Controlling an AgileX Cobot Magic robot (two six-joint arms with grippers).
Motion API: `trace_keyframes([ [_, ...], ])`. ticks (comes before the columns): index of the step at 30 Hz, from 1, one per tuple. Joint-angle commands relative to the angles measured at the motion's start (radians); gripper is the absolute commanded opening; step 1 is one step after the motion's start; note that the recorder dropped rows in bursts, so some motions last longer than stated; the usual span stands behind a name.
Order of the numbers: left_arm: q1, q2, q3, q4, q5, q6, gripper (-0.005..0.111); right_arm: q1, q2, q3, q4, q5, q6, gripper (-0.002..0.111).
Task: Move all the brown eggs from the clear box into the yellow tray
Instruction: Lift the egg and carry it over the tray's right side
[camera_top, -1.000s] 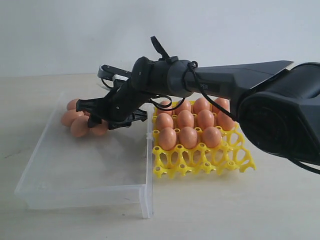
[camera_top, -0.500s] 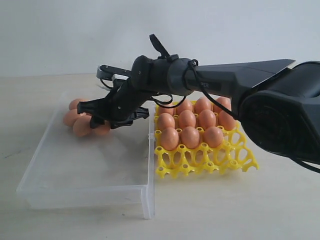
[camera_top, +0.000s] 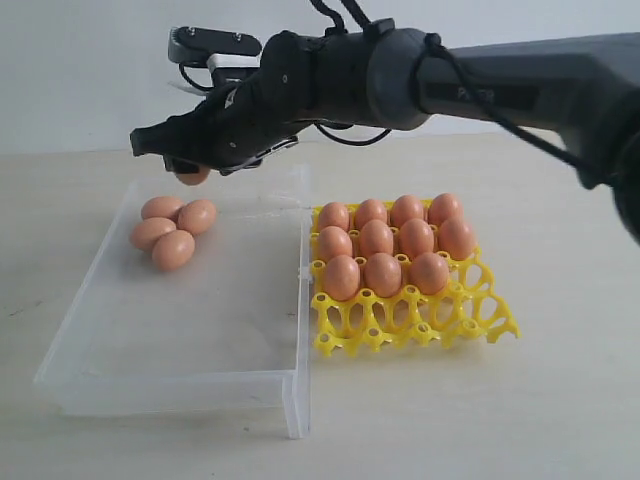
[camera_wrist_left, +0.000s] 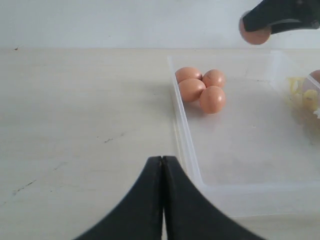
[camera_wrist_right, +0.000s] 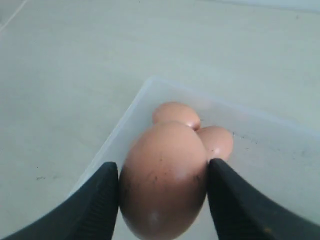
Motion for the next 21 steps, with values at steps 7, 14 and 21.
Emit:
trace_keyframes([
  [7, 0.001, -0.006, -0.004, -0.002, -0.004, 0.003, 0.0, -0.019, -0.353, 0.523, -0.129, -0.31, -0.033, 0.0],
  [14, 0.001, -0.006, -0.004, -0.002, -0.004, 0.003, 0.0, -0.128, -0.541, 0.858, -0.129, -0.392, -0.033, 0.0],
  [21, 0.001, -0.006, -0.004, -0.002, -0.004, 0.003, 0.0, -0.271, -0.564, 0.926, -0.151, -0.228, -0.033, 0.0],
])
